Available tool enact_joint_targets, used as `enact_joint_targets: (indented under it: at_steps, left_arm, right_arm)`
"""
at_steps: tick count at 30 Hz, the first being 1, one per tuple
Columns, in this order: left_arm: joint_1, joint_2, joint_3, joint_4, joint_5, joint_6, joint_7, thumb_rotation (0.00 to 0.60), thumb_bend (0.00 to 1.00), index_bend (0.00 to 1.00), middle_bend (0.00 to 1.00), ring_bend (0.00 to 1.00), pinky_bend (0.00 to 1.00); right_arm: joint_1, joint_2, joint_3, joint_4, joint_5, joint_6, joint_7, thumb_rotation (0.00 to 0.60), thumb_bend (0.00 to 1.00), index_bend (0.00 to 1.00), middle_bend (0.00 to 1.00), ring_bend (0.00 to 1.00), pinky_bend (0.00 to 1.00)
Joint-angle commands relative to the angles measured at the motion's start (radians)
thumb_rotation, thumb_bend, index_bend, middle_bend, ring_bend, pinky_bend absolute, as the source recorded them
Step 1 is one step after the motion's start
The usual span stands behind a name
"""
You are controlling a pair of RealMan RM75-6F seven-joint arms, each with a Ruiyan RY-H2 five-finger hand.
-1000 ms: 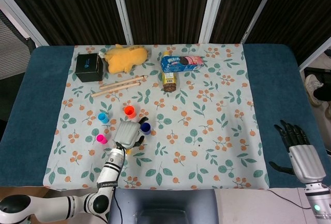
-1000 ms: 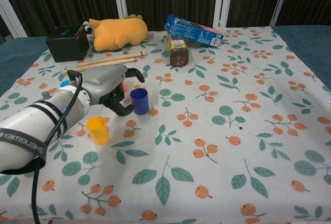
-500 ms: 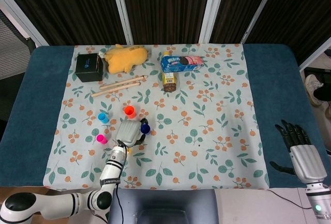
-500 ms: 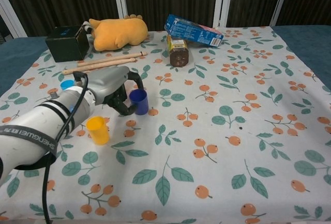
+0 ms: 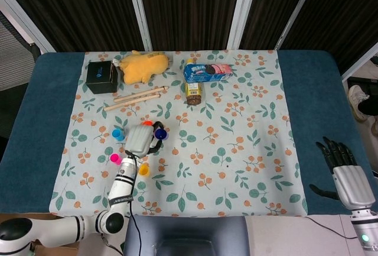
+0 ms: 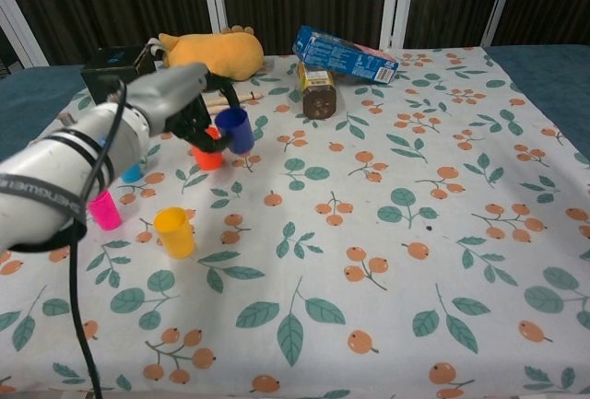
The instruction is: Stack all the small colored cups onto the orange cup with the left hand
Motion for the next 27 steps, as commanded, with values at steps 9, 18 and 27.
enact_joint_targets:
  at_steps: [9, 18, 27]
  left_arm:
    - [-0.003, 0.084, -0.042, 0.005, -0.073, 0.012, 0.008, 0.6, 0.37, 0.51, 1.0, 1.0, 1.0]
    - [-0.018, 0.035, -0.001, 0.118, -0.094, -0.028, -0.018, 0.6, 0.37, 0.5, 1.0, 1.0, 1.0]
    - [-0.031, 0.025, 0.018, 0.144, -0.124, -0.055, 0.006, 0.6, 0.37, 0.3, 1.0, 1.0, 1.0]
  right_arm:
    - [0.0, 0.0, -0.006, -0.006, -0.008, -0.003, -0.01, 0.6, 0.12, 0.0, 0.0, 0.0, 0.0]
    - [0.002, 0.016, 0.0, -0.024, 0.001, -0.007, -0.008, 0.6, 0.12, 0.0, 0.0, 0.0, 0.0]
    - [0.0, 0.02, -0.001, -0.024, 0.001, -0.006, 0.001, 0.6, 0.12, 0.0, 0.0, 0.0, 0.0]
